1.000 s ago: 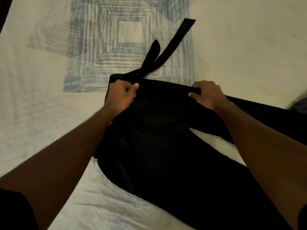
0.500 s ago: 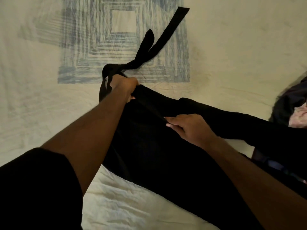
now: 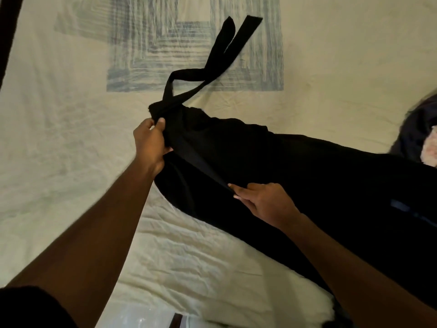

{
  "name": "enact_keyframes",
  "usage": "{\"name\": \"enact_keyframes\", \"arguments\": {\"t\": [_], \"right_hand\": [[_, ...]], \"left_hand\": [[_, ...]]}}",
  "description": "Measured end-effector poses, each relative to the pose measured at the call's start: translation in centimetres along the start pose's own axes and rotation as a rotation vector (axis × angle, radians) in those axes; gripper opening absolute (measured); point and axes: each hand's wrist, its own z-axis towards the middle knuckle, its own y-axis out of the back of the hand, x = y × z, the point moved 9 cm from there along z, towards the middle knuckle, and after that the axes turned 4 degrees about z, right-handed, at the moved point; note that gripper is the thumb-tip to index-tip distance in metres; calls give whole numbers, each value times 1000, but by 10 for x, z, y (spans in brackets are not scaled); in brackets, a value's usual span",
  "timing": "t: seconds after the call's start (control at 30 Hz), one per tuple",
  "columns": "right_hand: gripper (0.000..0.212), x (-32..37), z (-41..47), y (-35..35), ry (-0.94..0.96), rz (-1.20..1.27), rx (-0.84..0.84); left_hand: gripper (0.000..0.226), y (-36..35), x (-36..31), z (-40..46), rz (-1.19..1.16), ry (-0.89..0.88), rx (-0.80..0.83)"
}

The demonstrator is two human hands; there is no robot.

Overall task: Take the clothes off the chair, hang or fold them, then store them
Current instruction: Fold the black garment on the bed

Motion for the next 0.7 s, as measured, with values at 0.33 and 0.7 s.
{"name": "enact_keyframes", "arguments": {"t": [0.33,0.7], "right_hand": [[45,54,-33,-75,-118,-96,218],[50,35,-70,-75,-250,-90,361]], "left_hand": [[19,110,77,2,329,116,-146],[39,-3,36,-96,1134,-607,-48]]}}
